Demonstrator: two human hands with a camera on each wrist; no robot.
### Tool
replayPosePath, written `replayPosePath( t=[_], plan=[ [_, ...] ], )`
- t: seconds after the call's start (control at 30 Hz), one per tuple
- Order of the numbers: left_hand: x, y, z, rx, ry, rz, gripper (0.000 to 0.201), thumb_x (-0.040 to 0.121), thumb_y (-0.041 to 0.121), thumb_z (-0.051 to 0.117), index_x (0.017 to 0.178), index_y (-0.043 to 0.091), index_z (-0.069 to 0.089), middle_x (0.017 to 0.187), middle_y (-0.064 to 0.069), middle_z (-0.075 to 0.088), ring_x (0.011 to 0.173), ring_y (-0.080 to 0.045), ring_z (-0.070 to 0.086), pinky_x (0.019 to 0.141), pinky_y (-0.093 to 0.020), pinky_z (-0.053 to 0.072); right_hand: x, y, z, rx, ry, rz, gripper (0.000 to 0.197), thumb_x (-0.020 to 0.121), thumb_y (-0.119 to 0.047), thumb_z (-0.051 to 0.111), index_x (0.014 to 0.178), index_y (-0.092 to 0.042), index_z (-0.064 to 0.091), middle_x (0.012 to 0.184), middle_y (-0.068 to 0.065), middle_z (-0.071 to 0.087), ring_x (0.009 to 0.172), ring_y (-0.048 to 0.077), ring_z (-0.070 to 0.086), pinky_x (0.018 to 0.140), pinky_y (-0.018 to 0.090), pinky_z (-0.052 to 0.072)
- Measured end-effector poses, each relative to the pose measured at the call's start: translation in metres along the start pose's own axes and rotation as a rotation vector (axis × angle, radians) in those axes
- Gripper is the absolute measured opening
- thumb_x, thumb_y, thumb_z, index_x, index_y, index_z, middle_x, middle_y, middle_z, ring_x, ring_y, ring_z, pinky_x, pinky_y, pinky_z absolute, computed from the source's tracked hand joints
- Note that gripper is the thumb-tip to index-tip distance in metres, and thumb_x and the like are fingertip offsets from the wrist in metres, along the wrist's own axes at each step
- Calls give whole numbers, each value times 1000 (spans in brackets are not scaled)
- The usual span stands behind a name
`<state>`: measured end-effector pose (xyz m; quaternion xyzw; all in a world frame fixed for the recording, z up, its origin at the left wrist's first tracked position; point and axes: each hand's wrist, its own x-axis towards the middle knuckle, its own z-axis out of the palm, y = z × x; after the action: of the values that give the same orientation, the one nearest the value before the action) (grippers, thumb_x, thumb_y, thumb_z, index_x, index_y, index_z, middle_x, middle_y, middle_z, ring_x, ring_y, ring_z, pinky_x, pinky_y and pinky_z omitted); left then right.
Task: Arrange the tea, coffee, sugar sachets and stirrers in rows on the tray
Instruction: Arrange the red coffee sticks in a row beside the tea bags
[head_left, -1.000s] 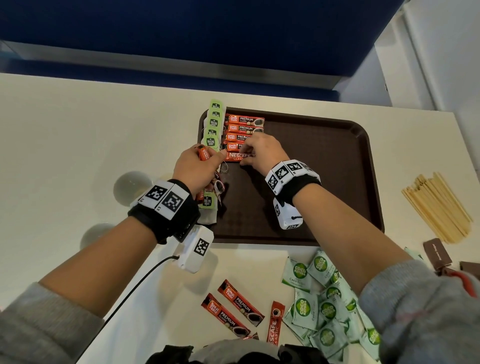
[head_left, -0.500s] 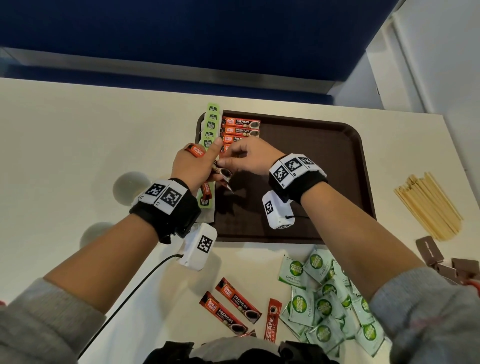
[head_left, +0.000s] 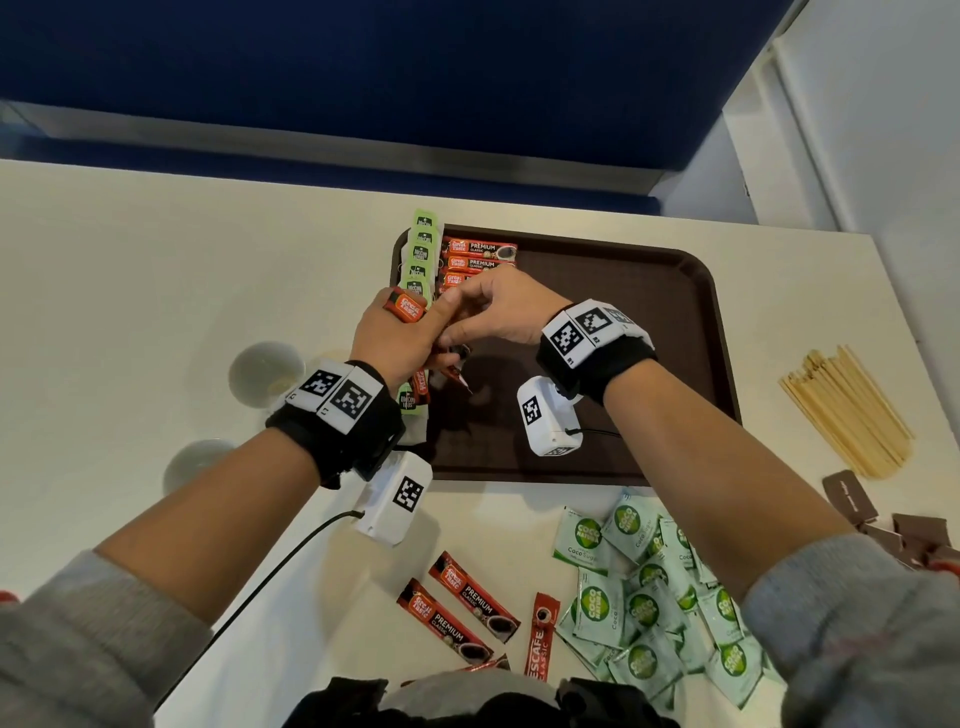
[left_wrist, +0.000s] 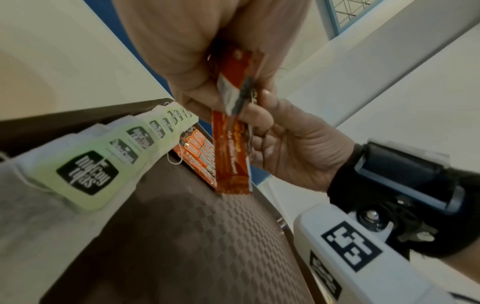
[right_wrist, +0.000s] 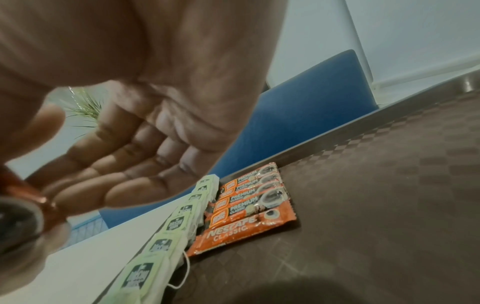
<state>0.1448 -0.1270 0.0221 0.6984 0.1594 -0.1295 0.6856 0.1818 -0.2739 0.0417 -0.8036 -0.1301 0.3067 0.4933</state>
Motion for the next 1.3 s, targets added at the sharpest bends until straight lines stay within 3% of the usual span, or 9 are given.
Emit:
replayPosePath(
  t=[0.13,0.27,0.37,0.47,0.57,0.73,0.97,1.07,1.3],
  plan=[
    [-3,1,1,-11,-3,12,22,84,37,67,84,19,55,78,-4,67,53,-13,64,55,-24,57,0,-4,1,-19,18,-9,17,78,-5,71,94,-8,70,95,6,70,91,14,66,87,21,53],
    [-1,-1,-5,43,79,25,39,82,46,67,100,14,52,74,0,64,41,-7,58,50,-24,52,0,1,-3,-33,107,-8,13,77,-4,73,80,-13,65,77,0,66,70,6,63,71,17,53],
    [2,-2,-10,66,112,46,26,85,40,67,90,18,54,66,1,62,39,-6,55,41,-19,45,-1,5,-10,-51,119,9,19,76,-7,76,78,-19,62,70,-4,63,62,0,61,67,16,50],
    [5,-4,-12,100,98,50,20,87,32,66,89,14,58,70,-1,62,41,-6,55,39,-18,43,-4,8,-15,-96,125,28,19,77,-10,75,91,-18,66,75,-5,65,63,-6,61,67,10,48],
    [8,-7,-11,172,90,34,16,88,31,66,89,16,59,73,-1,65,42,-5,57,43,-21,45,-2,14,-17,-196,162,71,19,77,-13,75,93,-20,69,74,-10,63,62,-5,59,68,12,45],
    [11,-10,-14,184,107,-7,18,88,30,66,99,17,60,80,-1,67,49,-13,60,47,-24,47,-2,28,-19,-424,175,211,24,80,-16,73,103,-17,70,93,-1,67,85,8,60,84,22,45],
    [13,-9,-17,167,114,-21,17,88,28,66,97,17,57,81,-1,66,42,-6,58,41,-19,46,0,41,-14,-520,141,316,27,81,-15,72,107,-15,70,105,2,68,101,13,60,86,22,43],
    [12,-10,-15,171,108,-25,18,88,28,66,98,17,57,79,0,66,43,-6,58,43,-22,47,5,44,-8,-529,154,299,26,79,-16,74,105,-15,70,104,3,68,98,13,62,85,22,45],
    [11,-10,-15,163,112,-31,21,87,28,67,100,15,57,79,-1,66,45,-9,59,45,-23,49,10,50,-1,-527,258,258,21,72,-18,80,91,-21,71,94,-2,64,86,11,60,87,32,52]
  ],
)
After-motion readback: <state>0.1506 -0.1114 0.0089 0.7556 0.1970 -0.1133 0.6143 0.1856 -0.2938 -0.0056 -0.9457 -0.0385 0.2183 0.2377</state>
